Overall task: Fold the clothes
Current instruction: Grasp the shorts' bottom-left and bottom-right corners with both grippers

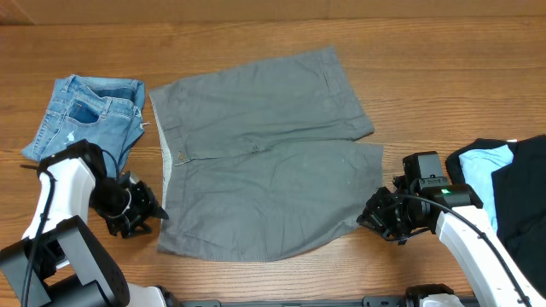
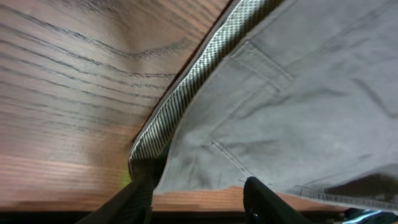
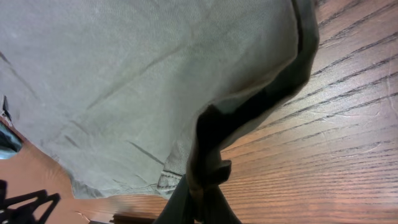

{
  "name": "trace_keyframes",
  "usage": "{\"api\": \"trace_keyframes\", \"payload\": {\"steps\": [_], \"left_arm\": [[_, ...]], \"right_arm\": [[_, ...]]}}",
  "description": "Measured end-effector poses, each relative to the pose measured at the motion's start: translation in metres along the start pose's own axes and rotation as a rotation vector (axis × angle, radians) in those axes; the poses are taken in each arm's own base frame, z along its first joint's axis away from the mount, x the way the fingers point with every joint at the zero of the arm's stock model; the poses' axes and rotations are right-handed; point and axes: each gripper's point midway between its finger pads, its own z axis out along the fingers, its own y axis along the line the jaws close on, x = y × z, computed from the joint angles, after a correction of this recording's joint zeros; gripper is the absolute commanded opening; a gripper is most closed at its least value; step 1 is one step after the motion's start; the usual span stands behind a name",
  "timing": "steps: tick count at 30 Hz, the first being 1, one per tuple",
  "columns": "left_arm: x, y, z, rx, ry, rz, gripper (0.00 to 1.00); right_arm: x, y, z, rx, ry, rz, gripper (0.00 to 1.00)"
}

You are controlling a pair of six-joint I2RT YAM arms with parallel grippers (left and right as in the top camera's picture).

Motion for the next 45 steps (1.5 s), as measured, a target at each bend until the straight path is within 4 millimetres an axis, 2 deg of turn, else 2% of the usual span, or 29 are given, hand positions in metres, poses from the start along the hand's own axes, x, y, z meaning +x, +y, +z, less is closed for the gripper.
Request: {"api": "trace_keyframes", "payload": {"steps": [4, 11, 22, 28, 29, 31, 34, 36, 37, 39, 41, 45], "left_arm": [[0.005, 0.005, 0.017, 0.003, 0.014, -0.016, 0.61], [0.011, 0.012, 0.038, 0.004, 0.019, -0.045, 0.59], [-0.001, 0.028, 0.038, -0.088, -0.036, -0.075, 0.59], [0.006, 0.029, 0.038, -0.093, -0.009, -0.082, 0.60], [0.006, 0.028, 0.038, -0.091, -0.009, -0.082, 0.57], [0.006, 0.028, 0.038, -0.091, -0.010, -0.081, 0.43], [0.003, 0.028, 0.039, -0.090, -0.023, -0.082, 0.28], [0.003, 0.028, 0.040, -0.089, -0.023, -0.084, 0.30], [0.004, 0.029, 0.041, -0.089, -0.021, -0.088, 0.35], [0.005, 0.029, 0.042, -0.090, -0.017, -0.095, 0.56], [0.006, 0.029, 0.042, -0.090, -0.016, -0.103, 0.64], [0.007, 0.029, 0.042, -0.087, -0.010, -0.103, 0.55]], "right_arm": [[0.000, 0.000, 0.000, 0.001, -0.001, 0.000, 0.04], [-0.001, -0.001, 0.000, 0.003, -0.003, 0.008, 0.04], [0.001, -0.002, 0.000, 0.008, 0.001, 0.029, 0.04], [0.001, -0.003, 0.000, 0.011, 0.004, 0.032, 0.04], [0.001, -0.003, 0.000, 0.011, 0.004, 0.032, 0.04], [0.001, -0.003, 0.000, 0.012, 0.005, 0.032, 0.04], [0.002, -0.003, 0.000, 0.012, 0.005, 0.033, 0.04], [0.002, -0.003, 0.000, 0.013, 0.005, 0.033, 0.04], [0.002, -0.003, 0.000, 0.013, 0.005, 0.033, 0.04], [0.002, -0.003, 0.000, 0.014, 0.006, 0.033, 0.04], [0.002, -0.003, 0.000, 0.014, 0.007, 0.034, 0.04], [0.002, -0.003, 0.000, 0.014, 0.007, 0.034, 0.04]]}}
